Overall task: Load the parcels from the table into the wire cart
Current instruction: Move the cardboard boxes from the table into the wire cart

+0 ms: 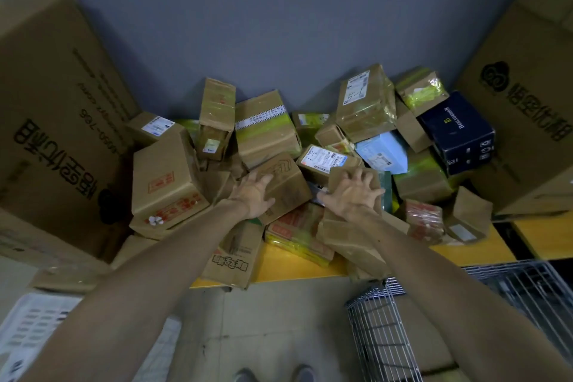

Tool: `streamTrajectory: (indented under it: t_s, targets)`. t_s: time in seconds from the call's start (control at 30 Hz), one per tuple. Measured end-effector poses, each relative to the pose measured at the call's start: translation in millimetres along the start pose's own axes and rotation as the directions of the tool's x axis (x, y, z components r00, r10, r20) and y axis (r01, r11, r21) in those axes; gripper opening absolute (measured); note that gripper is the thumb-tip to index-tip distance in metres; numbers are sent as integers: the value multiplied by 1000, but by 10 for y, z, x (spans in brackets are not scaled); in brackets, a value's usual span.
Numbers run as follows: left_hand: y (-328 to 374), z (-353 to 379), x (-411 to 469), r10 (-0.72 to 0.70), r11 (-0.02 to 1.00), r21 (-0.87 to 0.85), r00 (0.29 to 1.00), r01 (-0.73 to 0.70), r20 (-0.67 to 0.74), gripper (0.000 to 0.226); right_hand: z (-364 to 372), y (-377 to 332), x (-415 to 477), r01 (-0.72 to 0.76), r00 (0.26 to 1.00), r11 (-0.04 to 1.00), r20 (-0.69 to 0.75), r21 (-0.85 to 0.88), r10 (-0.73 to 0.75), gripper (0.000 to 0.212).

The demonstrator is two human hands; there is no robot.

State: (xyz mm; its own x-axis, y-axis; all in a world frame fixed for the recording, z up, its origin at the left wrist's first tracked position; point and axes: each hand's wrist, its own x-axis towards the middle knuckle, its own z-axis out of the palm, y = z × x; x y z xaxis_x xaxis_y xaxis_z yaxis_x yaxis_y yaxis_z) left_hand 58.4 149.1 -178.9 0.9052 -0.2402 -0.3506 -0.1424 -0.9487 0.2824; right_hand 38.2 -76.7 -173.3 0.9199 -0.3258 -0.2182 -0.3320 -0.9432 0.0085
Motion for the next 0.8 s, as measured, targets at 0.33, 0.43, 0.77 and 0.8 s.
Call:
streamTrajectory:
  t_s: [0.33, 0.43, 0.77, 0.8]
  targets:
    - [535, 154, 49, 119, 993, -28, 992, -118, 35, 69, -242, 787, -137, 59, 994, 997, -97, 53, -53, 88]
    - [781, 220, 55, 134, 990, -58, 990, -131, 50, 68, -330, 1040, -211, 56, 990, 995, -132, 87, -44, 86]
    - [1699, 620, -57, -7, 990, -143, 996, 20, 93, 63, -520, 1845, -118, 167, 966, 984, -210, 67, -149, 82]
    - [1824, 682, -47, -52, 981, -178, 993, 71, 108, 66, -525, 1938, -90, 181, 964, 982, -209, 54, -166, 83]
